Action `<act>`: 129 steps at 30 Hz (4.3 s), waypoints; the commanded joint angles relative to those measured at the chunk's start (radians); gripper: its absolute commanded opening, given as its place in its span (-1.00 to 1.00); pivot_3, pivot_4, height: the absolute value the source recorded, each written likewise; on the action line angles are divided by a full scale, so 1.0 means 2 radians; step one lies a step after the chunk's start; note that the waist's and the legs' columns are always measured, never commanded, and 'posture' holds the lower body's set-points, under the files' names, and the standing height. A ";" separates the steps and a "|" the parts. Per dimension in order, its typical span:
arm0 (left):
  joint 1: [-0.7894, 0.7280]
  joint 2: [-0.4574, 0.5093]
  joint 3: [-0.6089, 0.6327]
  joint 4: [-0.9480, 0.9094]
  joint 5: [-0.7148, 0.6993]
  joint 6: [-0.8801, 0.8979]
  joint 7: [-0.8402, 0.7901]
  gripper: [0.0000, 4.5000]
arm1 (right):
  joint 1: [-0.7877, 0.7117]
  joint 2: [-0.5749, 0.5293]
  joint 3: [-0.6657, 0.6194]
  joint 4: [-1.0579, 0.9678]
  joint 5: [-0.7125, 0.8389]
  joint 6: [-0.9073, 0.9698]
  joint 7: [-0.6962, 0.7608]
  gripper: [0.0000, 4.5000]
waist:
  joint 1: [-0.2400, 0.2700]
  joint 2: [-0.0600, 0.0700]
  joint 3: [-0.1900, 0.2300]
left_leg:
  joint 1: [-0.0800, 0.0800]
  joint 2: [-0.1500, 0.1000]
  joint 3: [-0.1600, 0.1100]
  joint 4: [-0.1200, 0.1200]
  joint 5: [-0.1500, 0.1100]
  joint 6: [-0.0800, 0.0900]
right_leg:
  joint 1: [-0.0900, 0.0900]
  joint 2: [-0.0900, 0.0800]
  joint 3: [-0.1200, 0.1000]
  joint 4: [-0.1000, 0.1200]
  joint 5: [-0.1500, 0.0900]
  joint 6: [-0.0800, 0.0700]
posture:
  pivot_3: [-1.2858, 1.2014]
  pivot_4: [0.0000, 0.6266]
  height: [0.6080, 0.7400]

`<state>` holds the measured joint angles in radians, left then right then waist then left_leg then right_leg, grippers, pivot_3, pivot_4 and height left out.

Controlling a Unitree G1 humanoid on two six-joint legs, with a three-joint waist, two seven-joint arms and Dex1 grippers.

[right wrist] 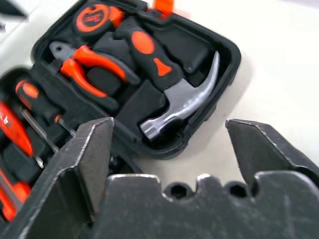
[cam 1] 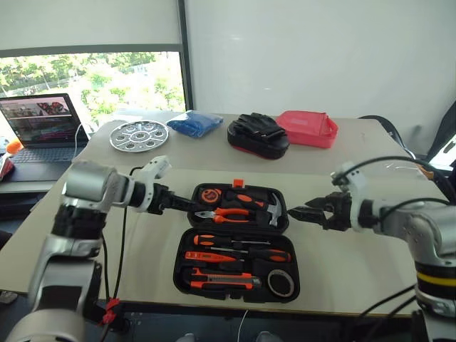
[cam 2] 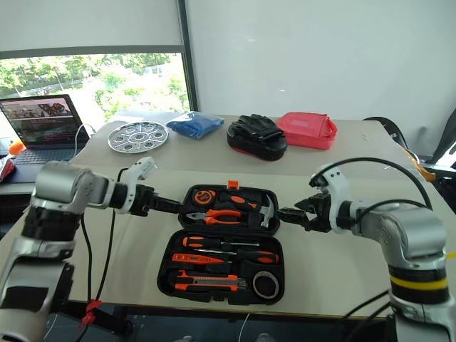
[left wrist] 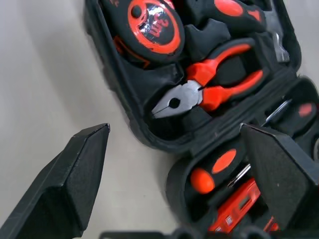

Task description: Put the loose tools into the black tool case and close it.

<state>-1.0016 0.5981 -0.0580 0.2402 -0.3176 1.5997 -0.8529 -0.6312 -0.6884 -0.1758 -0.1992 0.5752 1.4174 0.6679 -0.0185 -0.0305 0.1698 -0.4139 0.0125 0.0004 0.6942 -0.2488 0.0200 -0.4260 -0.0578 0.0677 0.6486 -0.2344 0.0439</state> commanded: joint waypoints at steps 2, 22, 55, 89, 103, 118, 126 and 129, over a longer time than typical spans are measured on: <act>-0.023 -0.023 0.007 0.052 0.015 0.007 0.069 1.00 | -0.048 0.028 -0.008 0.068 -0.013 0.032 -0.044 0.87 | -0.002 0.000 0.000 | 0.000 0.000 0.000 0.000 0.000 0.000 | 0.000 0.000 0.000 0.000 0.000 0.000 | 0.03 -0.52 1.00; -0.039 -0.033 -0.019 0.111 -0.004 -0.059 0.095 0.03 | -0.062 0.055 -0.013 0.112 -0.015 0.013 -0.076 0.09 | 0.000 0.000 0.000 | -0.001 -0.001 -0.001 0.000 0.000 -0.001 | -0.001 -0.001 0.000 0.000 0.000 0.000 | 0.03 -0.52 1.00; -0.009 -0.038 -0.035 0.065 -0.022 -0.040 0.119 0.03 | -0.028 0.027 -0.008 0.050 0.007 0.071 -0.070 0.09 | 0.002 0.000 0.000 | 0.000 -0.001 -0.001 -0.001 0.000 -0.001 | -0.001 -0.002 0.000 0.000 0.001 0.000 | 0.03 -0.52 1.00; -0.008 -0.053 0.002 0.072 -0.025 -0.059 0.128 -0.98 | -0.035 0.060 0.029 0.113 -0.009 0.024 -0.067 -1.00 | 0.001 0.001 0.000 | 0.001 -0.001 -0.001 0.000 0.001 -0.001 | 0.000 -0.001 0.000 0.000 0.001 0.001 | 0.03 -0.52 1.00; 0.033 -0.038 0.047 0.013 -0.065 -0.089 0.091 -0.98 | 0.000 0.050 0.012 0.025 0.001 -0.036 -0.058 -1.00 | 0.000 0.001 0.000 | 0.000 -0.001 -0.001 -0.001 0.001 -0.001 | -0.001 -0.001 0.001 0.000 0.001 0.000 | 0.03 -0.52 1.00; 0.154 -0.071 0.099 -0.123 -0.085 -0.282 0.079 -0.98 | 0.064 0.076 -0.015 -0.040 -0.028 -0.182 -0.097 -1.00 | 0.003 0.001 0.000 | -0.001 0.000 -0.001 -0.001 0.001 -0.002 | -0.002 -0.002 0.001 0.000 0.001 0.000 | 0.03 -0.52 1.00; 0.219 -0.065 0.081 -0.169 -0.052 -0.451 0.061 -0.98 | 0.140 0.082 0.011 -0.093 -0.074 -0.286 -0.110 -1.00 | 0.003 0.001 0.000 | -0.006 0.000 -0.001 -0.001 0.001 -0.002 | -0.007 -0.002 0.001 0.000 0.001 0.000 | 0.03 -0.52 1.00; 0.243 -0.067 0.076 -0.177 -0.029 -0.530 0.063 -0.98 | 0.181 0.089 0.030 -0.108 -0.102 -0.348 -0.109 -1.00 | 0.002 0.001 0.000 | -0.006 0.000 -0.001 -0.001 0.001 -0.002 | -0.007 -0.002 0.001 0.000 0.001 0.000 | 0.03 -0.52 1.00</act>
<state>-0.5077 0.4650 0.0880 -0.0105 -0.3744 0.6862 -0.6789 -0.2893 -0.5134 -0.1213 -0.3535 0.4115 0.8382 0.4514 -0.0139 -0.0292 0.1695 -0.4262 0.0128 -0.0008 0.6915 -0.2466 0.0157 -0.4405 -0.0614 0.0696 0.6475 -0.2315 0.0443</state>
